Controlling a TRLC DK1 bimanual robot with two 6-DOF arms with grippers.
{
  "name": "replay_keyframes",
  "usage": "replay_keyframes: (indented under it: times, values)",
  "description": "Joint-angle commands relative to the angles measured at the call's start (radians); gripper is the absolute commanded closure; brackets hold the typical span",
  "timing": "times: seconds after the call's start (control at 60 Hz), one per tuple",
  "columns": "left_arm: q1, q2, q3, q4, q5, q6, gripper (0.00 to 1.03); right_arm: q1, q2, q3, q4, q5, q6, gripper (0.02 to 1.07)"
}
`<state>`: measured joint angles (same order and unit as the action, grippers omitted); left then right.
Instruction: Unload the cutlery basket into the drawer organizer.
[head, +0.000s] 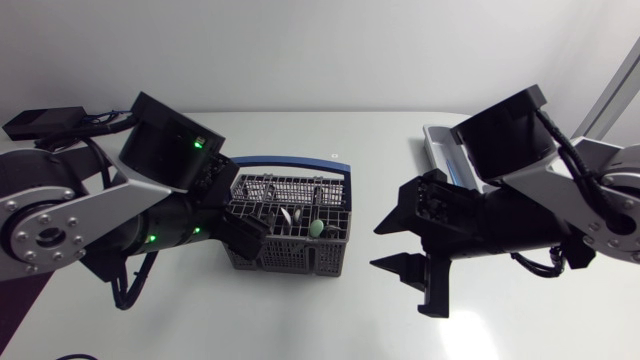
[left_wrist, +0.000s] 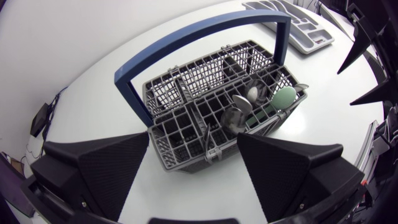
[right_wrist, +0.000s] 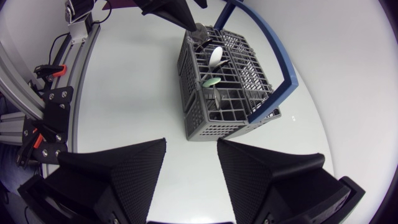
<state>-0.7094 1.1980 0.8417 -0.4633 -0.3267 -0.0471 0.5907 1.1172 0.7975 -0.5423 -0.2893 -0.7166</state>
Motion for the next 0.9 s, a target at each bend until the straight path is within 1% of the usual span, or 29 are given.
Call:
replay_keyframes:
  times: [0.0, 0.033, 0.1, 0.183, 0.35, 0.367, 0.433, 0.467, 0.5, 0.517, 0.633, 0.8, 0.883]
  values:
    - [-0.009, 0.031, 0.039, -0.031, 0.006, 0.035, 0.06, 0.012, -0.014, -0.024, 0.007, 0.006, 0.026, 0.46]
    - [-0.004, 0.051, 0.051, -0.051, 0.008, 0.032, 0.07, 0.012, -0.014, -0.027, 0.008, 0.006, 0.028, 0.46]
    - [0.004, 0.068, 0.057, -0.054, 0.011, 0.030, 0.07, 0.017, -0.014, -0.032, 0.010, 0.006, 0.037, 0.46]
    - [0.024, 0.074, 0.066, -0.074, 0.051, 0.029, 0.11, 0.023, -0.014, -0.044, 0.025, 0.006, 0.045, 0.46]
    - [0.047, 0.086, 0.062, -0.083, 0.054, 0.032, 0.13, 0.034, -0.014, -0.066, 0.035, 0.006, 0.055, 0.46]
    - [0.048, 0.089, 0.060, -0.083, 0.054, 0.035, 0.16, 0.035, -0.014, -0.067, 0.035, 0.006, 0.055, 0.46]
    - [0.047, 0.091, 0.056, -0.083, 0.054, 0.035, 0.19, 0.037, -0.016, -0.072, 0.036, 0.007, 0.060, 0.46]
    - [0.048, 0.094, 0.057, -0.081, 0.054, 0.035, 0.22, 0.037, -0.017, -0.073, 0.038, 0.006, 0.060, 0.46]
    - [0.050, 0.095, 0.057, -0.081, 0.055, 0.036, 0.28, 0.037, -0.017, -0.075, 0.038, 0.007, 0.060, 0.46]
    - [0.054, 0.095, 0.059, -0.081, 0.060, 0.035, 0.32, 0.037, -0.017, -0.078, 0.041, 0.006, 0.062, 0.46]
    - [0.057, 0.095, 0.060, -0.075, 0.077, 0.033, 0.44, 0.040, -0.025, -0.084, 0.047, 0.007, 0.066, 0.46]
    - [0.056, 0.098, 0.056, -0.060, 0.106, 0.033, 0.56, 0.046, -0.034, -0.092, 0.047, 0.010, 0.069, 0.46]
    - [0.056, 0.104, 0.056, -0.052, 0.120, 0.032, 0.57, 0.047, -0.040, -0.096, 0.048, 0.012, 0.071, 0.46]
